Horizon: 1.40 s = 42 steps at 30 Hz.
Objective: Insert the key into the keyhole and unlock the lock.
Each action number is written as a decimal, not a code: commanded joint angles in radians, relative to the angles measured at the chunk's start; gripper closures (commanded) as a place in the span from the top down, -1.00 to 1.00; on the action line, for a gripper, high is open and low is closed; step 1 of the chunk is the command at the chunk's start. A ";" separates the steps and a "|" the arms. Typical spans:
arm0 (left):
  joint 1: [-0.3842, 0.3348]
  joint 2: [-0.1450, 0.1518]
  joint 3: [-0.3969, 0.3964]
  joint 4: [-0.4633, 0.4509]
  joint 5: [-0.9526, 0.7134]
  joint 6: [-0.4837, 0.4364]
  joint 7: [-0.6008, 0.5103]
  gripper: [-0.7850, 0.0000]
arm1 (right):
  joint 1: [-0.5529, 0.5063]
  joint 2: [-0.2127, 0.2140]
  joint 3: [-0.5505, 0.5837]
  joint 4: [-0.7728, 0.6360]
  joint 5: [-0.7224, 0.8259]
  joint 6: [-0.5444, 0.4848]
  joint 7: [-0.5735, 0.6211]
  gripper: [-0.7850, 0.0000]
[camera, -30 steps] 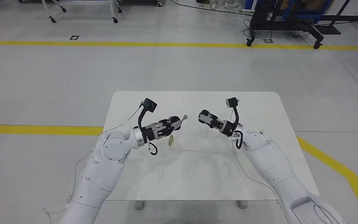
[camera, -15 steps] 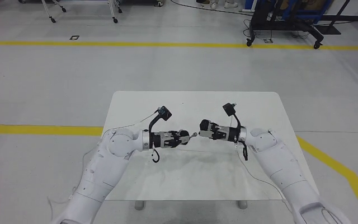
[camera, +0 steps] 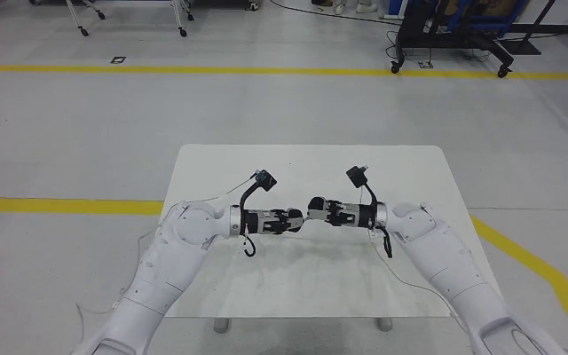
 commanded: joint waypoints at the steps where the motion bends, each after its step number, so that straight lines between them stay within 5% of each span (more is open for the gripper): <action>1: -0.002 0.002 0.000 0.001 -0.003 0.000 0.005 -1.00 | 0.005 0.006 -0.009 0.004 0.007 -0.002 -0.002 -0.12; 6: -0.005 0.007 0.000 0.003 -0.009 -0.001 0.013 -1.00 | 0.017 0.018 -0.034 0.012 0.023 -0.008 -0.008 -0.18; 11: -0.005 0.010 0.008 0.001 -0.010 -0.003 0.018 -1.00 | 0.027 0.028 -0.060 0.014 0.033 -0.015 -0.015 -0.44; 14: -0.008 0.012 0.012 0.002 -0.012 -0.002 0.019 -1.00 | 0.034 0.033 -0.075 0.015 0.035 -0.018 -0.018 -1.00; 25: -0.015 0.019 0.023 0.007 -0.024 -0.001 0.037 -1.00 | 0.046 0.051 -0.128 -0.001 0.055 -0.040 -0.040 -1.00; 26: -0.015 0.019 0.022 0.009 -0.030 -0.001 0.041 -0.45 | 0.047 0.054 -0.133 -0.005 0.059 -0.044 -0.044 -1.00; 27: -0.016 0.020 0.021 0.009 -0.035 -0.001 0.045 1.00 | 0.047 0.056 -0.138 -0.007 0.064 -0.049 -0.049 -1.00; 35: -0.013 0.035 -0.030 0.002 -0.021 -0.038 0.113 1.00 | 0.042 0.078 -0.116 -0.001 0.155 -0.065 -0.065 -1.00; 42: 0.034 0.068 -0.081 -0.135 0.499 0.089 0.250 1.00 | -0.006 0.097 -0.008 -0.002 0.190 -0.065 -0.124 -1.00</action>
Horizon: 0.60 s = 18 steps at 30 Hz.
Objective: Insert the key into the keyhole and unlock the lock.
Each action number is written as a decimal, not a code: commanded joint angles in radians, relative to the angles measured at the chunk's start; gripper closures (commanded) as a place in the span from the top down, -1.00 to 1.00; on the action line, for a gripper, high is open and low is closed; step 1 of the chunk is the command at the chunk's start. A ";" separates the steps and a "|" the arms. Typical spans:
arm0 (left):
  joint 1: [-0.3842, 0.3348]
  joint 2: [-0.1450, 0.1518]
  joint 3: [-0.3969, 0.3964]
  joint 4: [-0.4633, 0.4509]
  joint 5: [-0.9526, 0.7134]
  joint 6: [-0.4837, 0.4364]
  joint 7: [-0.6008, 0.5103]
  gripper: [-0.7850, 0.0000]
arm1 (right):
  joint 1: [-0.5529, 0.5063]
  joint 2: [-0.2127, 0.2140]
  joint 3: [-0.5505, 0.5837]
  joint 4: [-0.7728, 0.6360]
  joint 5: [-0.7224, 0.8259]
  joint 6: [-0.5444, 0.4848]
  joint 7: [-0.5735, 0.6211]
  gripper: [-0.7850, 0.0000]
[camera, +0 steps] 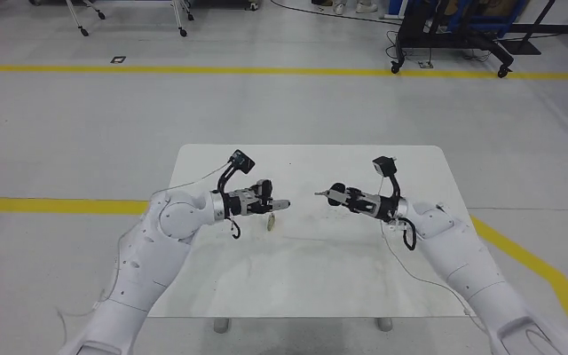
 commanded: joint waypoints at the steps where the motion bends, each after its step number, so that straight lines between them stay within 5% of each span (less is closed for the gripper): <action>1: 0.026 0.005 0.001 -0.040 0.137 0.043 0.028 1.00 | -0.017 0.004 0.028 -0.004 0.002 0.000 -0.017 -1.00; 9: 0.047 0.014 0.054 -0.095 0.435 0.161 -0.014 1.00 | -0.062 0.010 0.095 -0.012 0.013 0.000 -0.054 -1.00; 18: -0.007 -0.021 0.192 -0.052 0.540 0.298 -0.027 1.00 | -0.067 0.010 0.101 -0.010 0.022 0.000 -0.054 -1.00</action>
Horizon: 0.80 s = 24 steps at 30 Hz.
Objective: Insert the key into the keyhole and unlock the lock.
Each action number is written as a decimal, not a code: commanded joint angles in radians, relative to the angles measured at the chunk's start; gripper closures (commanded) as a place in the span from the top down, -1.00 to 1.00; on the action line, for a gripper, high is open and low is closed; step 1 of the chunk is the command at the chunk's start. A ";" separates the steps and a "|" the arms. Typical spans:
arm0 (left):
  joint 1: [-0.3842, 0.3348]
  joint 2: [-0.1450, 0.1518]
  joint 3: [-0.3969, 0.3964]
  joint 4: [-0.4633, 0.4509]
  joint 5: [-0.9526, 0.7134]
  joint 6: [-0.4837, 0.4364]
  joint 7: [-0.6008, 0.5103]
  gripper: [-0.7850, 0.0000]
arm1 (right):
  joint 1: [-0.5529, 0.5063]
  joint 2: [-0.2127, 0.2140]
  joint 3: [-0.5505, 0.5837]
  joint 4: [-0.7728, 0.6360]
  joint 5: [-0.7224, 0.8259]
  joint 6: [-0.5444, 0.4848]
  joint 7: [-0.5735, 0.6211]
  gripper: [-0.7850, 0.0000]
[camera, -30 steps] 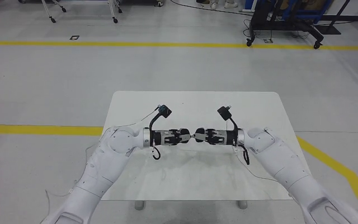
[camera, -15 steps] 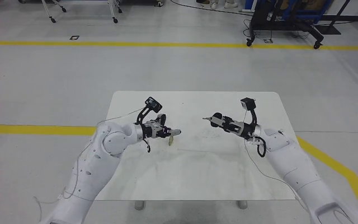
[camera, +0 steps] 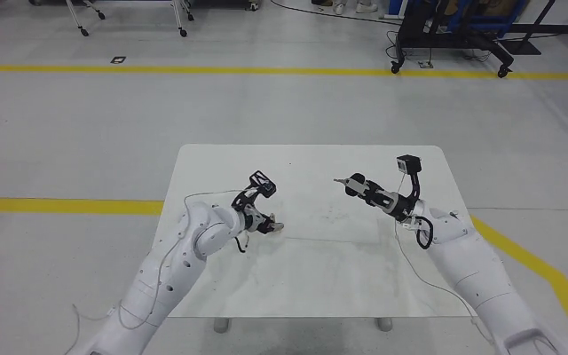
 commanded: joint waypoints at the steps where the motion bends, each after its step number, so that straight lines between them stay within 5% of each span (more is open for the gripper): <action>1: -0.017 -0.010 0.026 0.021 0.008 0.036 0.003 1.00 | 0.000 0.000 0.000 0.000 0.000 0.000 0.000 -1.00; 8: -0.055 -0.032 0.068 0.078 -0.012 0.074 -0.006 0.41 | 0.000 0.000 0.000 0.000 0.000 0.000 0.000 -1.00; 18: -0.082 -0.054 0.102 0.122 -0.044 0.143 -0.084 -0.07 | 0.000 0.000 0.000 0.000 0.000 0.000 0.000 -1.00; 21: -0.088 -0.059 0.110 0.129 -0.044 0.141 -0.083 -0.38 | 0.000 0.000 0.000 0.000 0.000 0.000 0.000 -1.00; 24: -0.091 -0.062 0.112 0.135 -0.046 0.134 -0.079 -0.43 | 0.000 0.000 0.000 0.000 0.000 0.000 0.000 -1.00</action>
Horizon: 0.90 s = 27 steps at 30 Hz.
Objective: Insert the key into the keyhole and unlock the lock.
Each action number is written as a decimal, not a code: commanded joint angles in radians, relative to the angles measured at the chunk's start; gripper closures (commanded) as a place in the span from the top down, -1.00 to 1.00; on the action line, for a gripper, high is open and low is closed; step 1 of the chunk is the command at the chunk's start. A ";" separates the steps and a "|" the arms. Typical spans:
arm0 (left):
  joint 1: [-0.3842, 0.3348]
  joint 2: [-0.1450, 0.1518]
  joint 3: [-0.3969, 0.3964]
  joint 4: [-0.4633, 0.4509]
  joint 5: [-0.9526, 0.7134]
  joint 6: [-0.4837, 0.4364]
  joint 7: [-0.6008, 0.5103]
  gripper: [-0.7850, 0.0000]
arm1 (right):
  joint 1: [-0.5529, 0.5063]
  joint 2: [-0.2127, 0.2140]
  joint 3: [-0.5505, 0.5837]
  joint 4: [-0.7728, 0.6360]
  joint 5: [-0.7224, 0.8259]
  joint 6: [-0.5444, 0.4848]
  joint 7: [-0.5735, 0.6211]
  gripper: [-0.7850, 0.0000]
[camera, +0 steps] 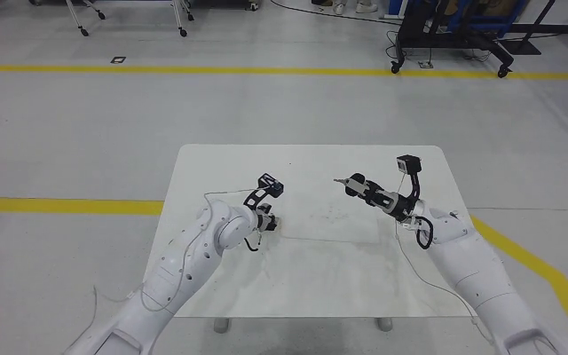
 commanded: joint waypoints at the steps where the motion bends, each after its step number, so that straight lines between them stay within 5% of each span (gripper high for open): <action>1: -0.001 -0.001 0.000 0.004 -0.002 -0.003 0.002 -0.40 | 0.000 0.000 0.000 0.000 0.000 0.000 0.000 -1.00; 6: 0.002 -0.003 -0.004 0.004 -0.008 -0.008 -0.005 -0.16 | 0.000 0.000 0.000 0.000 0.000 0.000 0.000 -1.00; 9: 0.009 -0.002 -0.010 -0.003 -0.011 -0.013 -0.006 -0.18 | 0.000 0.000 0.000 0.000 0.000 0.000 0.000 -1.00; 16: 0.023 0.002 -0.027 -0.022 -0.011 -0.019 -0.007 -0.51 | 0.000 0.000 0.000 0.000 0.000 0.000 0.000 -1.00; 20: 0.029 0.003 -0.035 -0.028 -0.009 -0.019 -0.007 -1.00 | 0.000 0.000 0.000 0.000 0.000 0.000 0.000 -1.00; 27: 0.035 0.003 -0.032 -0.036 0.023 -0.017 -0.012 -1.00 | 0.000 0.000 0.000 0.000 0.000 0.000 0.000 -1.00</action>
